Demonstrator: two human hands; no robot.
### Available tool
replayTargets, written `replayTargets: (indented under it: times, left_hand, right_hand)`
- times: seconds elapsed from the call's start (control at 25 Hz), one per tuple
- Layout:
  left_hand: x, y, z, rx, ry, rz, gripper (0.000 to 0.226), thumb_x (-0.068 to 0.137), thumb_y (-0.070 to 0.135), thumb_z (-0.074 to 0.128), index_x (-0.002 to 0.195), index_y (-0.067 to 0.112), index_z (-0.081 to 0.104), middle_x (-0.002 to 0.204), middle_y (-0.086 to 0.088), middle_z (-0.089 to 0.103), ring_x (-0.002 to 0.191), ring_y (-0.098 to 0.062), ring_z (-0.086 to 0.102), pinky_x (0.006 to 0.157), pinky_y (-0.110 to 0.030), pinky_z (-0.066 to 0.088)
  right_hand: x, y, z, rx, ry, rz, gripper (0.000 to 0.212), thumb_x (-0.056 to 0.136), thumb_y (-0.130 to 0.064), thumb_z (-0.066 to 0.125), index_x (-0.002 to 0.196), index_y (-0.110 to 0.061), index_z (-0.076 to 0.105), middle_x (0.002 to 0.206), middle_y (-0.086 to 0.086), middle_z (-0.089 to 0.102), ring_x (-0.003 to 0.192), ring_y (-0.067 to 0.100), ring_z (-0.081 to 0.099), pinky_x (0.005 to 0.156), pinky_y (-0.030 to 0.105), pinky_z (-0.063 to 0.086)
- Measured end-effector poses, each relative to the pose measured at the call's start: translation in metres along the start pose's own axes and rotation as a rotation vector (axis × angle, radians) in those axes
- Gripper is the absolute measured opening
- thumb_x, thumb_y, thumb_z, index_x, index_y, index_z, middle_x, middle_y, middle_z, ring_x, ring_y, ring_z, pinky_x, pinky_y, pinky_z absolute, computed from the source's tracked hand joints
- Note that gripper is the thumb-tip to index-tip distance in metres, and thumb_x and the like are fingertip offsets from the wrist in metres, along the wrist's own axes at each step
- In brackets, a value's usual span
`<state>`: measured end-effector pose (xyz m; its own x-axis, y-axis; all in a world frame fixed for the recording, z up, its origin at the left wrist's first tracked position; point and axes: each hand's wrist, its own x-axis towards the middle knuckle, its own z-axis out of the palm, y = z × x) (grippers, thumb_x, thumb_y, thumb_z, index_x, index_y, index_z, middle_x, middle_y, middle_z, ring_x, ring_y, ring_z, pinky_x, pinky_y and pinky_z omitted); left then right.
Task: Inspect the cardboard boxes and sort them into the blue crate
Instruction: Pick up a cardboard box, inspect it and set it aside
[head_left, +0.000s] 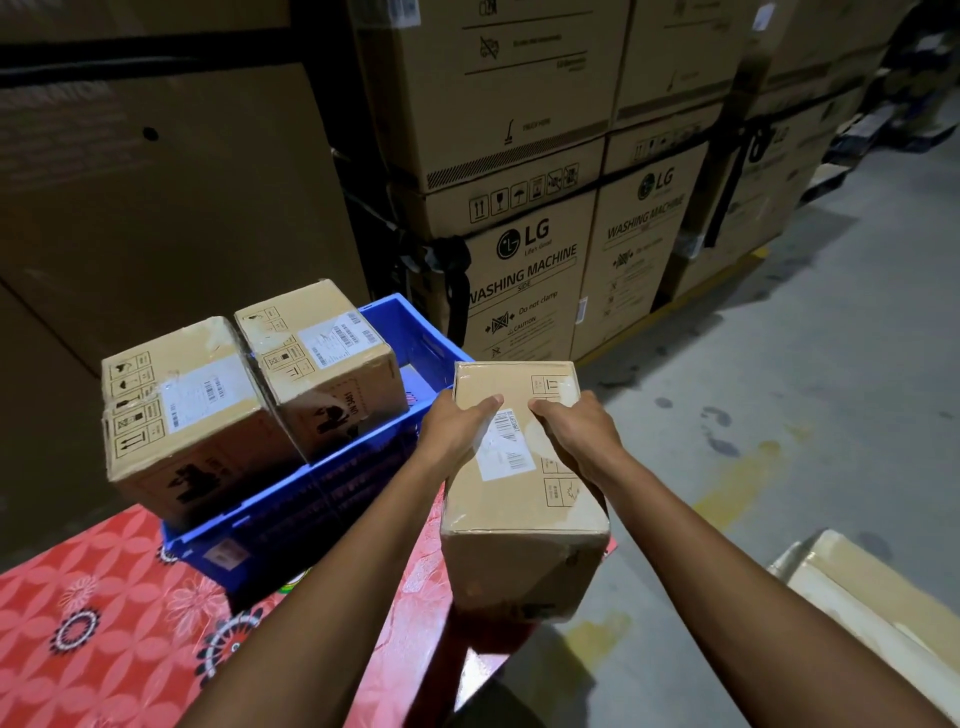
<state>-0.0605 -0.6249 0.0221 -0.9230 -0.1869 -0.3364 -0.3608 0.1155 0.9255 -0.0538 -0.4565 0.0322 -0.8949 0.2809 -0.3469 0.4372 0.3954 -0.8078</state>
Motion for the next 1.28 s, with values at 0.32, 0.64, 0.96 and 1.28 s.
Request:
replayTargets:
  times: [0.32,0.64,0.96,1.28]
  left_hand:
    - [-0.033,-0.008,-0.006,0.090,0.069,0.135,0.042,0.090,0.053,0.069,0.122,0.028,0.058,0.111,0.007,0.071,0.098,-0.017,0.070,0.083,-0.038,0.059]
    - [-0.075,-0.023,-0.013,0.115,0.113,0.274,0.047,0.090,0.054,0.067,0.130,0.030,0.059,0.114,0.014,0.070,0.101,-0.010,0.065,0.076,-0.025,0.046]
    - [-0.136,-0.041,-0.018,0.070,0.165,0.339,0.045,0.090,0.049,0.069,0.132,0.038,0.055,0.109,0.020,0.068,0.100,-0.001,0.064,0.079,-0.021,0.048]
    - [-0.179,-0.031,-0.017,-0.350,0.111,0.253,0.041,0.093,0.062,0.056,0.090,0.022,0.055,0.085,0.002,0.066,0.074,-0.017,0.061,0.066,-0.030,0.047]
  right_hand:
    - [-0.027,0.008,-0.005,-0.007,0.048,-0.077,0.057,0.092,-0.064,0.057,0.124,-0.018,0.052,0.110,0.000,0.067,0.098,0.025,0.067,0.088,0.044,0.057]
    - [-0.069,0.026,-0.010,-0.015,0.092,-0.189,0.062,0.092,-0.068,0.053,0.136,-0.023,0.050,0.117,-0.002,0.069,0.104,0.024,0.067,0.090,0.043,0.055]
    - [-0.126,0.057,-0.020,0.108,0.092,-0.331,0.054,0.098,-0.062,0.052,0.140,-0.029,0.045,0.106,-0.010,0.063,0.098,0.019,0.066,0.084,0.038,0.053]
    - [-0.150,0.089,-0.063,0.393,0.086,-0.432,0.037,0.105,-0.052,0.042,0.110,-0.016,0.050,0.092,-0.007,0.064,0.079,0.001,0.065,0.066,0.027,0.051]
